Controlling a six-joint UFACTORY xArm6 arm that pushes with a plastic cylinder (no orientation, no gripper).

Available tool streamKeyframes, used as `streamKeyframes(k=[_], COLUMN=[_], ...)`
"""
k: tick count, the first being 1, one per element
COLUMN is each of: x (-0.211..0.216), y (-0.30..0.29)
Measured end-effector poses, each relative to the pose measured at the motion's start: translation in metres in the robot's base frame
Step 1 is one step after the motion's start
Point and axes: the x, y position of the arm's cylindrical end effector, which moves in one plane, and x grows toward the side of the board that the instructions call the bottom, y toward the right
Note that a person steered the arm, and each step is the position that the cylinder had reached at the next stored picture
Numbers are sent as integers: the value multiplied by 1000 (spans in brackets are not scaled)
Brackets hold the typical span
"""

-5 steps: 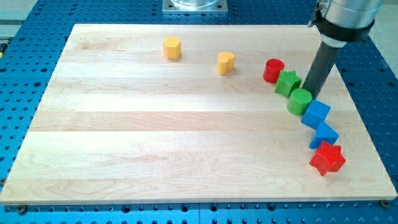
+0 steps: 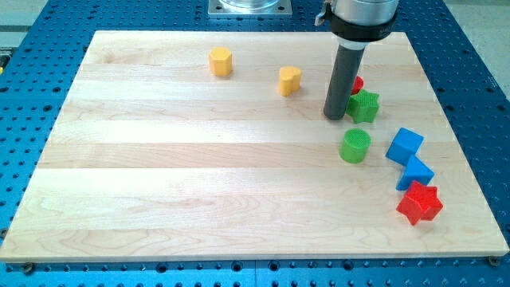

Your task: Keep heart red circle and green star in a diagonal line

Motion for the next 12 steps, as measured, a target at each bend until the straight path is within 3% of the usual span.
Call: streamKeyframes(k=[2,4,5,6,7,9,12], x=[34,47,54,45,1,-34,-31], y=[49,34,81,140,153,114,13])
